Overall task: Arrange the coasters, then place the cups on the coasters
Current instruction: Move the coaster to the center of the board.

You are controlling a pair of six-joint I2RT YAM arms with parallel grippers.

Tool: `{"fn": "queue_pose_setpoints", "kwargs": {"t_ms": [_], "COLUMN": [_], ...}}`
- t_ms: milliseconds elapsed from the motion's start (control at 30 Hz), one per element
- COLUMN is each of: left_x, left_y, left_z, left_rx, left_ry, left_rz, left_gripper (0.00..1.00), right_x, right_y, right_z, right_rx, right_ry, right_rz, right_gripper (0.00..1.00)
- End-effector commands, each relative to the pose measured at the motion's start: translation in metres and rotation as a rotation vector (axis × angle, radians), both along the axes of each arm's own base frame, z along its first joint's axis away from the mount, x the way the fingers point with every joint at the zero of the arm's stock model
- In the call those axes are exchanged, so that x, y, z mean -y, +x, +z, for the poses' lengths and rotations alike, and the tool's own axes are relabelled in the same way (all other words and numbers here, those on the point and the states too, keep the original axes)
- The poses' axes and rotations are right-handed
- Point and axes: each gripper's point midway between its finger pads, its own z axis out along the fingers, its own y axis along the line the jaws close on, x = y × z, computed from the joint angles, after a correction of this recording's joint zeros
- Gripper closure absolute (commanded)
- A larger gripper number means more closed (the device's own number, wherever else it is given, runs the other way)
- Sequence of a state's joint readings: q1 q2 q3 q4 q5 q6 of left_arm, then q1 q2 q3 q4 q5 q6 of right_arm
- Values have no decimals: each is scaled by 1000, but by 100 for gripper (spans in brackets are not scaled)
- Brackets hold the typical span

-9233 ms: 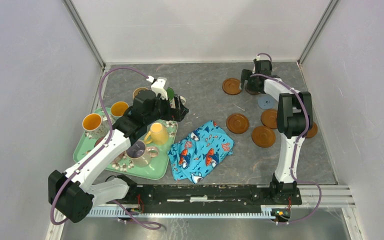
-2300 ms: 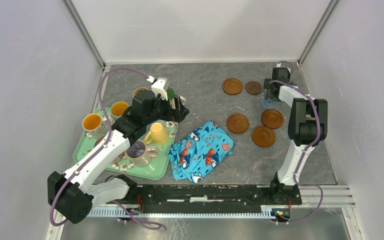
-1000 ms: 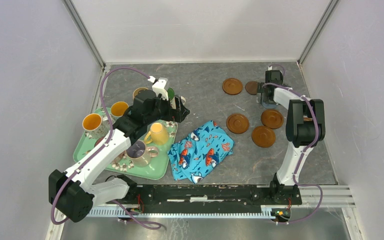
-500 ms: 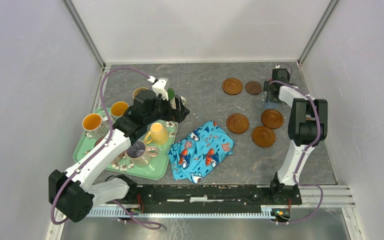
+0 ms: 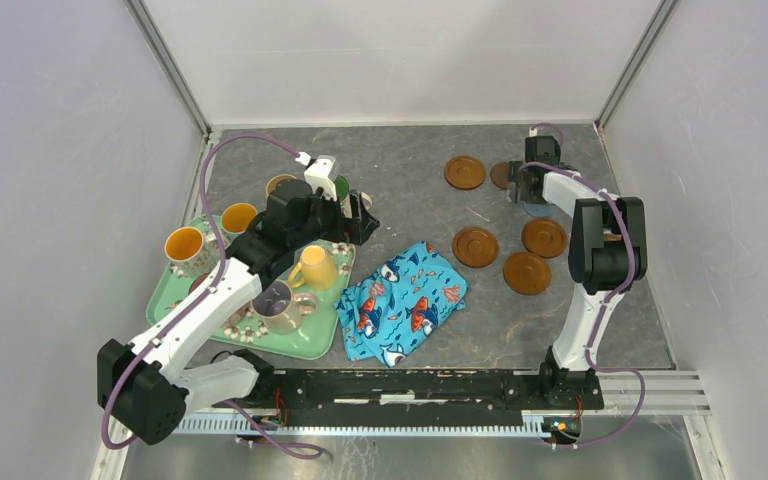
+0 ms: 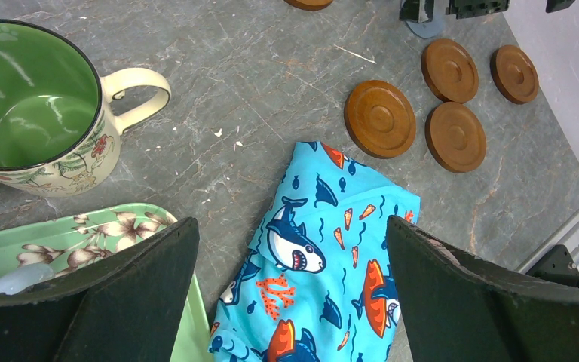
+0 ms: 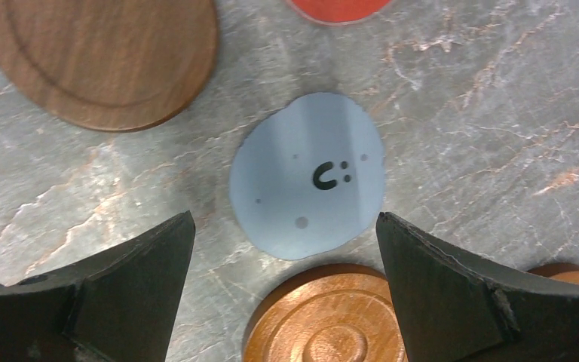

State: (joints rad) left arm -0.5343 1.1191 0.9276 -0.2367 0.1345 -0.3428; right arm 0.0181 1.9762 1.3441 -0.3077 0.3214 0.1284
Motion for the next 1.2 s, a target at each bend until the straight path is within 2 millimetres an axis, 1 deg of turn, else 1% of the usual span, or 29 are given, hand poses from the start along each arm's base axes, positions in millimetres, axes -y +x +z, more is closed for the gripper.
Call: {"fn": "queue_pose_setpoints", "kwargs": {"t_ms": [0,300,567,600,667,700,933,1167], "left_x": [2,2,2,2,2,1,2,2], "left_y": [2,2,2,2,2,2,2,2], "left_z": [11,11,11,10,11,11,11,11], "left_rx": [59,59,58,57,59,60,58,57], "left_ry": [10,10,10,10,9,10,9,10], "left_rz": [-35,-35,-35,-35,-35,-35,-37,-35], "left_gripper": [0,0,0,0,0,0,0,0], "right_x": [-7,6,16,19,19,32,50,54], "right_y": [14,10,6,6,5,3,-1,-2], "right_z": [11,2,-5,-4,-4,-3,0,0], "right_rx": [39,-8,-29,-27,-27,-27,-17,-17], "right_ry": [-8,-74,-80,-78,-75,-74,-54,-44], "right_rz": [26,-3,-30,-38,-41,-69,-114,-127], "right_gripper": [2,2,2,2,2,2,2,2]}}
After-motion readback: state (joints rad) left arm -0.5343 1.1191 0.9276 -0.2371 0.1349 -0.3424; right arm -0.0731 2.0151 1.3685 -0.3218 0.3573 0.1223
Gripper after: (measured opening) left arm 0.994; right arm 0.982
